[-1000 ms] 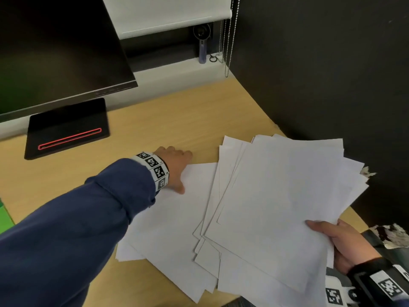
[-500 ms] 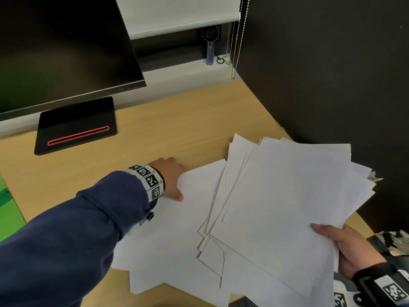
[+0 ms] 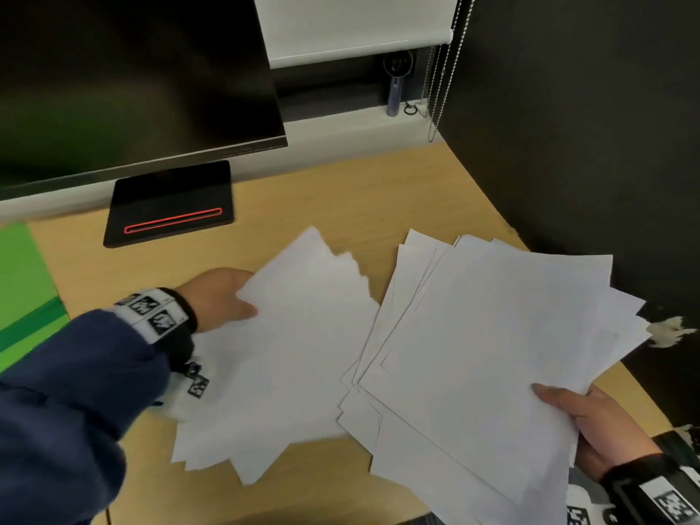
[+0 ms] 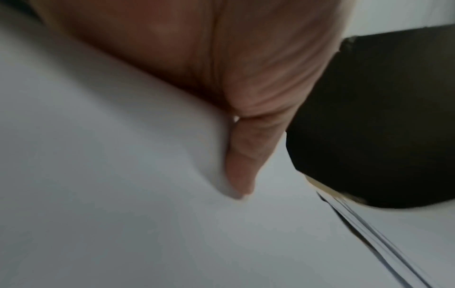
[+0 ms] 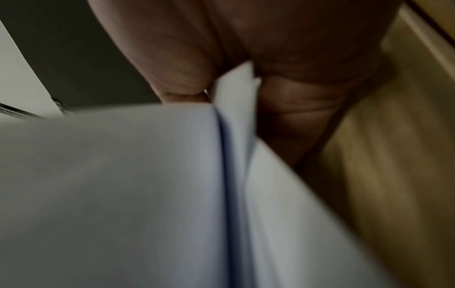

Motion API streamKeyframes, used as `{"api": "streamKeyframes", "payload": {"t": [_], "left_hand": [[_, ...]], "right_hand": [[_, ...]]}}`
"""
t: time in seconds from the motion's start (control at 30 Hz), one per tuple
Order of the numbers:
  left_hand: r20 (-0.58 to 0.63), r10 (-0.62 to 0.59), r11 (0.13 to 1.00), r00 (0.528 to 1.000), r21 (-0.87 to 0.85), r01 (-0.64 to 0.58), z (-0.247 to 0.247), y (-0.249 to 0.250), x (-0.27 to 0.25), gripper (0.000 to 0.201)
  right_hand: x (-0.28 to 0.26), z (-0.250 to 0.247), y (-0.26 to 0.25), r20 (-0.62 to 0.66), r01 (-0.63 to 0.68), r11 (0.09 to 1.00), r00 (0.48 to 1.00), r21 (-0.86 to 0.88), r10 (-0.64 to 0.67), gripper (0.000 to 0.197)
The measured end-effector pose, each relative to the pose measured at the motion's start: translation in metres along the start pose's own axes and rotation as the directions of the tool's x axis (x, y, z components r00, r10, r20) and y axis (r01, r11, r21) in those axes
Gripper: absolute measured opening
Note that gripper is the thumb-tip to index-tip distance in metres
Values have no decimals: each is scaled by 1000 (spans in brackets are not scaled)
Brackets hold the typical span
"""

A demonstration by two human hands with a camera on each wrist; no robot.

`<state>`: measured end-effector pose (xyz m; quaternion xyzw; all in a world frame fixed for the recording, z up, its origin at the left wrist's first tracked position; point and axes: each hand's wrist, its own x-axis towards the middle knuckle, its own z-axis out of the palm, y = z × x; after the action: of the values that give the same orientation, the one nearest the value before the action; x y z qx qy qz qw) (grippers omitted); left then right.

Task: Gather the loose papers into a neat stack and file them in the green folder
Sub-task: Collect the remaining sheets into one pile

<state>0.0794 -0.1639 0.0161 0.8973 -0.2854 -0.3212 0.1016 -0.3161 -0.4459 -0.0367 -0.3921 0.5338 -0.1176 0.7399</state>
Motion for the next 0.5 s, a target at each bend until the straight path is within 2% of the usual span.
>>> {"api": "streamKeyframes", "payload": {"t": [0.07,0.13,0.23,0.3,0.37,0.4,0.43,0.47,0.5], "left_hand": [[-129,-78,982,988,-180,54,-16,-35,-18,19],[-229,-169,927,959,-367,76,-28,-66,-40,21],[-336,-307,767,890,-641,23,-44,-109,-69,23],[-378,-381,654,844,-755,-43,-51,-125,-85,29],[-379,-455,508,806,-854,-115,-54,-132,-90,22],[-338,-480,428,809,-896,-119,-55,-125,-93,19],[-284,-459,340,842,-931,-129,-54,-118,-96,16],[-255,-400,297,880,-945,-139,-51,-109,-95,22],[-249,-348,256,904,-953,-164,-47,-103,-92,48]], "right_hand": [[4,14,-3,36,-4,999,999,-36,5,34],[9,29,-5,66,-7,997,998,-72,12,32],[23,52,-8,105,10,994,994,-110,2,35],[32,67,-8,125,12,992,992,-128,4,37],[40,82,-8,165,17,988,986,-151,8,41],[42,90,-8,186,21,986,983,-167,11,42],[43,97,-8,204,25,983,979,-180,12,42],[45,103,-8,215,30,982,977,-188,12,39],[46,109,-7,218,33,980,976,-195,11,36]]}}
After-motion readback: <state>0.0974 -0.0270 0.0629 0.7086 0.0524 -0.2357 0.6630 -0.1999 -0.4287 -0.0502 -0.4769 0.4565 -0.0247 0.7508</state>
